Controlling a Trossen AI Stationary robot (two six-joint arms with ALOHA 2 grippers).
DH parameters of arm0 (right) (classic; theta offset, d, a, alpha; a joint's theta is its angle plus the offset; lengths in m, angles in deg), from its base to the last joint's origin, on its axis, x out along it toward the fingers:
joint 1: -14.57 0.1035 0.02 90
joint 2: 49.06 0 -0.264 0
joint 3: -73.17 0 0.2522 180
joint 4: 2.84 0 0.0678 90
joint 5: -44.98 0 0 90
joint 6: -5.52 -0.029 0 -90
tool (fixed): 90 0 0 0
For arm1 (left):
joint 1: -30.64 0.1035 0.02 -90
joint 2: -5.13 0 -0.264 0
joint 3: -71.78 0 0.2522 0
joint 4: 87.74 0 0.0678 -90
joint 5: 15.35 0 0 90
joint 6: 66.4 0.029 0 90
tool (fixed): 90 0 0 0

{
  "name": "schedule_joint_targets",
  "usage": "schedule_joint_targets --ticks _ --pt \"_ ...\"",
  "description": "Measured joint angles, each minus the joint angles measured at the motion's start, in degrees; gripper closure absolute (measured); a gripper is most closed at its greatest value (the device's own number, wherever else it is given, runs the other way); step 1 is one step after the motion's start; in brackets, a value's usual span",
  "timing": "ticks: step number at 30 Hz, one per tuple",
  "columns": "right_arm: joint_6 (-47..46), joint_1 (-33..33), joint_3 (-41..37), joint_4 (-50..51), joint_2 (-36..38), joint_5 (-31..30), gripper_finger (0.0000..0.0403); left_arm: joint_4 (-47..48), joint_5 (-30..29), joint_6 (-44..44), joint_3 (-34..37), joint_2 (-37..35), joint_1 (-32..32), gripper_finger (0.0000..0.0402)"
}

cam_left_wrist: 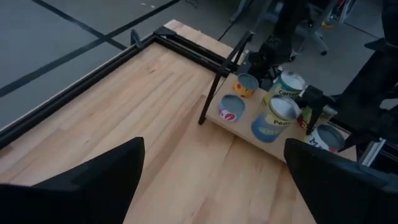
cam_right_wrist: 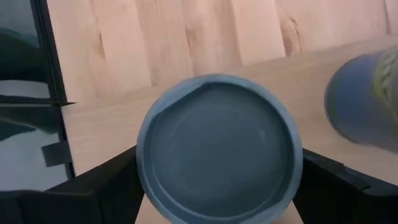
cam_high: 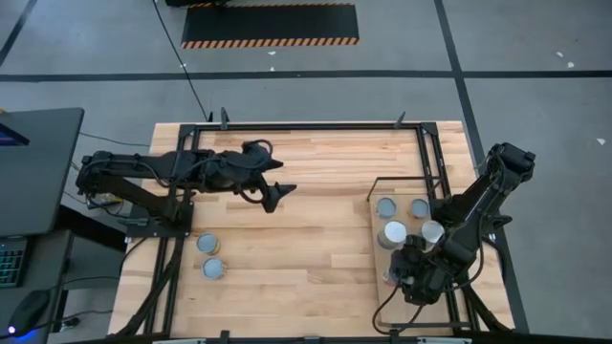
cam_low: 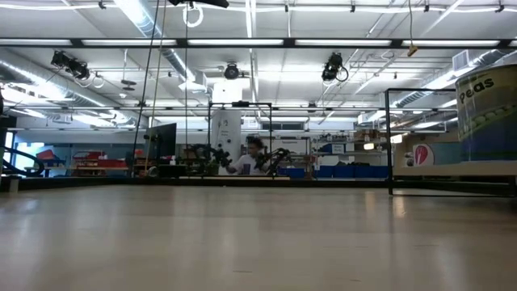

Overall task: Pick and place cans onto a shelf
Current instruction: Put the canned mixed fruits on the shelf

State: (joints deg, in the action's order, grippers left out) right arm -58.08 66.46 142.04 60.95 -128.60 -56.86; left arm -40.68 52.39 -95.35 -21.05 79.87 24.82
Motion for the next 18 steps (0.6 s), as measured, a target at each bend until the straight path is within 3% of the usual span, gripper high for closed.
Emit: schedule_joint_targets --ticks 10,18 --pt "-0.9 -1.1 7.0 7.2 0.0 -0.3 0.0055 0.1 0.0 1.4 0.0 -0.3 -0.4 0.0010" --pt "1.3 -1.5 11.9 10.7 0.1 1.1 0.0055 6.0 0.0 0.2 0.0 -0.3 -2.2 0.0010"
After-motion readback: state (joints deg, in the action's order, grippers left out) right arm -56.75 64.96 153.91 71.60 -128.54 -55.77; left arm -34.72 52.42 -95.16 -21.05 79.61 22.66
